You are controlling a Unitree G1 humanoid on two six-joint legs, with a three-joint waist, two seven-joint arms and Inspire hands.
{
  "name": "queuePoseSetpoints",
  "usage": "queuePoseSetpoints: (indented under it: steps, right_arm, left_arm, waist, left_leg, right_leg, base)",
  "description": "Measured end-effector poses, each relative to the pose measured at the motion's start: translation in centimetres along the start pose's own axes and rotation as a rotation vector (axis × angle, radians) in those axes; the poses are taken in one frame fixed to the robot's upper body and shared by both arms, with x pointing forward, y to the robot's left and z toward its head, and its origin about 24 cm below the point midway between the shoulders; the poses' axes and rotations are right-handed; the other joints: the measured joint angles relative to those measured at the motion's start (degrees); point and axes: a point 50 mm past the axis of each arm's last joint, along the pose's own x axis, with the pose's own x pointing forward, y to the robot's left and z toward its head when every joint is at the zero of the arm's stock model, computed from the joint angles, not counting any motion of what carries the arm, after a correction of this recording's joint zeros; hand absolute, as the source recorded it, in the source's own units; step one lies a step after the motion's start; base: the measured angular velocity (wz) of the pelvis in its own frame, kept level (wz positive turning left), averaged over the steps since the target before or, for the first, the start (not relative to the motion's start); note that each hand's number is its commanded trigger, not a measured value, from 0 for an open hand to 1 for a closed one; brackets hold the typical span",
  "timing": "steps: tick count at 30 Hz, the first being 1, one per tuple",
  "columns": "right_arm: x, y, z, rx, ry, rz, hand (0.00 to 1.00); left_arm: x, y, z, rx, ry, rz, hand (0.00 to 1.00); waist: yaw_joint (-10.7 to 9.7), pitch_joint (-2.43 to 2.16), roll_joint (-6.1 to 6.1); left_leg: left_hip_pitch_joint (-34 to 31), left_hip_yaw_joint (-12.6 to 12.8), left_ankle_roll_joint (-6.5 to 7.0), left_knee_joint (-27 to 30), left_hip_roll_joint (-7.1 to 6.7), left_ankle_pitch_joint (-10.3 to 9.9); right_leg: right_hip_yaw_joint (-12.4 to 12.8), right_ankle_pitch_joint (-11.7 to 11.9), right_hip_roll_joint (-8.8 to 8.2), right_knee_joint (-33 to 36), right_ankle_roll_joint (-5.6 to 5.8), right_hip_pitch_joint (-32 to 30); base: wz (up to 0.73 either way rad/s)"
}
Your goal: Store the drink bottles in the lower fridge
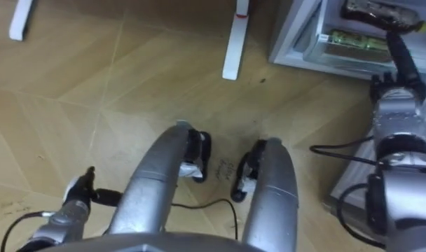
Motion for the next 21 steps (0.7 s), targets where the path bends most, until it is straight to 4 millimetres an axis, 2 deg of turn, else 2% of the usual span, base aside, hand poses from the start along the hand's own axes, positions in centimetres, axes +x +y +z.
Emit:
queuePoseSetpoints:
  steps: [4,6,8,11,14,16,21]
  right_arm:
    - [-0.1,0.4,-0.2,-0.078,-0.001,-0.007,0.00]
    - [-0.1,0.7,-0.2,-0.079,-0.003,-0.003,0.00]
    - [-0.3,2.0,0.7,-0.083,-0.028,0.040,0.00]
    - [-0.3,3.9,1.8,-0.153,-0.068,0.095,0.00]
    - [-0.4,4.2,1.8,-0.181,-0.073,0.111,0.00]
    - [-0.4,4.5,1.8,-0.179,-0.075,0.119,0.00]
    - [-0.5,4.8,1.9,-0.173,-0.084,0.110,0.00]
  left_arm:
    - [-0.5,1.2,-2.0,0.018,0.054,0.022,0.00]
    - [-0.6,1.4,-2.4,0.021,0.062,0.025,0.00]
    - [-0.7,1.4,-2.6,0.018,0.065,0.021,0.00]
    - [-0.8,1.5,-2.5,0.013,0.054,0.015,0.00]
    - [-1.2,1.4,-2.8,0.007,0.033,0.005,0.00]
    - [-1.5,1.5,-3.2,0.009,0.041,0.005,0.00]
    - [-2.1,1.7,-4.6,0.015,0.069,0.005,0.00]
  waist:
    - [-0.19,0.16,-0.60]
    - [-0.19,0.17,-0.70]
    - [0.16,0.12,-0.54]
    - [1.24,0.12,-0.46]
    - [2.54,0.33,-0.11]
    - [3.28,0.29,0.00]
    - [3.41,0.30,0.01]
  left_leg:
    - [-0.30,-0.22,0.28,2.98,-0.07,-1.66]
    - [-0.66,-0.25,0.21,3.87,0.00,-2.05]
    - [-1.20,-0.30,0.23,4.95,0.11,-2.43]
    - [-0.89,-0.69,0.06,5.33,0.02,-2.61]
    - [-1.22,-0.58,0.04,5.48,0.20,-2.60]
    - [-1.27,-0.54,-0.05,5.46,0.08,-2.66]
    - [-1.98,-0.79,-0.54,4.91,-0.03,-2.38]
  right_leg:
    - [-0.69,-2.20,-1.00,2.88,-0.90,0.22]
    - [-0.74,-2.70,-1.07,3.76,-0.89,-0.02]
    - [-0.70,-3.12,-0.99,4.67,-0.83,-0.42]
    - [-0.98,-3.56,-0.85,5.05,-0.80,0.13]
    - [-1.07,-3.77,-0.95,5.38,-1.04,-0.18]
    - [-0.96,-4.00,-1.09,5.59,-1.19,-0.34]
    - [-2.70,-4.70,-2.72,5.63,-2.23,-0.33]
  base:
    - [0.04]
    - [0.00]
    - [0.00]
    - [0.05]
    - [0.02]
    - [0.03]
    - [0.15]
